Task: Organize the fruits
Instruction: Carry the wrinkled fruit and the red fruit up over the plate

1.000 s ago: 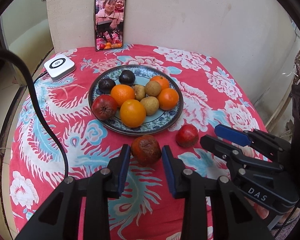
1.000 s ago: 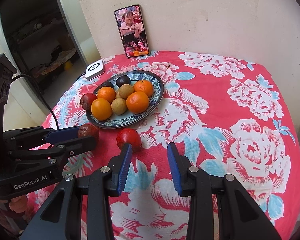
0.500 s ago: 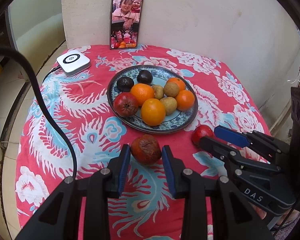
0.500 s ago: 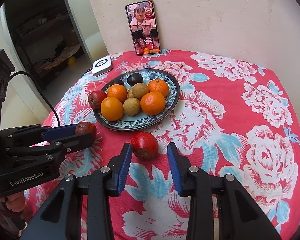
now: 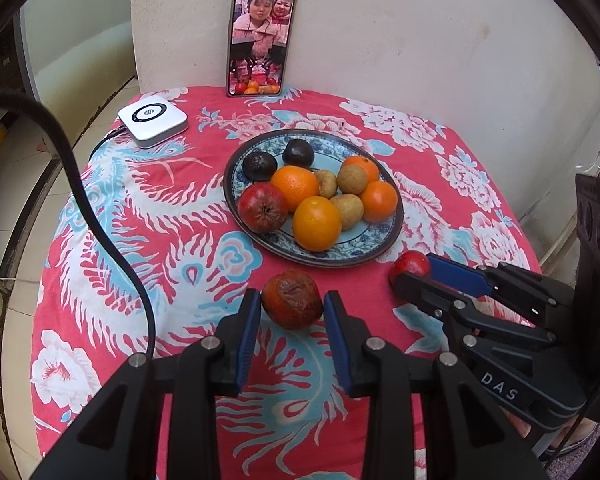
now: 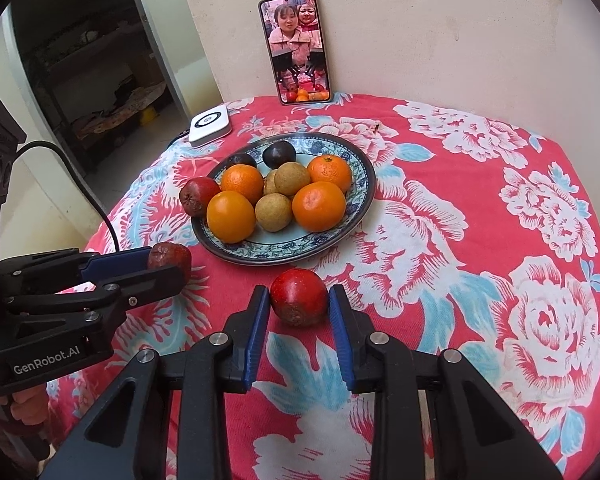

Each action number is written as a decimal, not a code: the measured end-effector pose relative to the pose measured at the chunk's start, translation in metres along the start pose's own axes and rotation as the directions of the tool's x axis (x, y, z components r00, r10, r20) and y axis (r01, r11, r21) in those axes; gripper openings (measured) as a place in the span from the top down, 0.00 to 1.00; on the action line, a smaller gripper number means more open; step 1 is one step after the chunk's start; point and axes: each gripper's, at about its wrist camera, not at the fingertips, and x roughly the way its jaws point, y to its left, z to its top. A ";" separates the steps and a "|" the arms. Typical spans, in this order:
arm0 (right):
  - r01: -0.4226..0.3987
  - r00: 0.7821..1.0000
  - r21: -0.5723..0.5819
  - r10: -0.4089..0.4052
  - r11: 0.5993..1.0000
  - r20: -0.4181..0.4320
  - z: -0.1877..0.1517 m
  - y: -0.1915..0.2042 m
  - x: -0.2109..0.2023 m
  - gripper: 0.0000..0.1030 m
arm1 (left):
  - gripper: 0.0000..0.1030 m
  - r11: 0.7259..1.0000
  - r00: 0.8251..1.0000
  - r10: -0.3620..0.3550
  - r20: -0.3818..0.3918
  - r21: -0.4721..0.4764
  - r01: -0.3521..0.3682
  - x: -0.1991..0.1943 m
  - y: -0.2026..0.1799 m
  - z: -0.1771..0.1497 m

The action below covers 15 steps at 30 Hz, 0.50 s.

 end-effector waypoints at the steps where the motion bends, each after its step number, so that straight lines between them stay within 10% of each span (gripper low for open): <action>1: -0.001 1.000 -0.004 0.001 1.000 -0.001 0.000 0.001 0.000 0.69 | 0.67 1.000 1.000 0.001 0.000 0.000 -0.001 0.000 0.000 0.000; 15: 0.007 0.999 -0.023 -0.006 1.000 0.042 0.023 0.005 -0.014 0.69 | 0.67 1.000 0.998 -0.007 0.062 0.005 0.007 -0.020 0.005 0.023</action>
